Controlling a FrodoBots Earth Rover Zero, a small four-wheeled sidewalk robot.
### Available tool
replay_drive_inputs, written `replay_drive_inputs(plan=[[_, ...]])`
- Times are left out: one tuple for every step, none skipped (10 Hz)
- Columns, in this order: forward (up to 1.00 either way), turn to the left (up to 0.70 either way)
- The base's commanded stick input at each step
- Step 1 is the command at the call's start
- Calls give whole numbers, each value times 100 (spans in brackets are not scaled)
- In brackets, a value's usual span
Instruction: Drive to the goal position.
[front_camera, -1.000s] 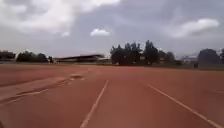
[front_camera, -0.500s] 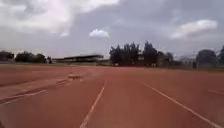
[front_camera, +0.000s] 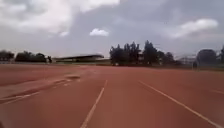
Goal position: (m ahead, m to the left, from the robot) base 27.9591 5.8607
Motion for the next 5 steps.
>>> replay_drive_inputs(plan=[[45, 0], [45, 0], [45, 0], [45, 0], [45, 0]])
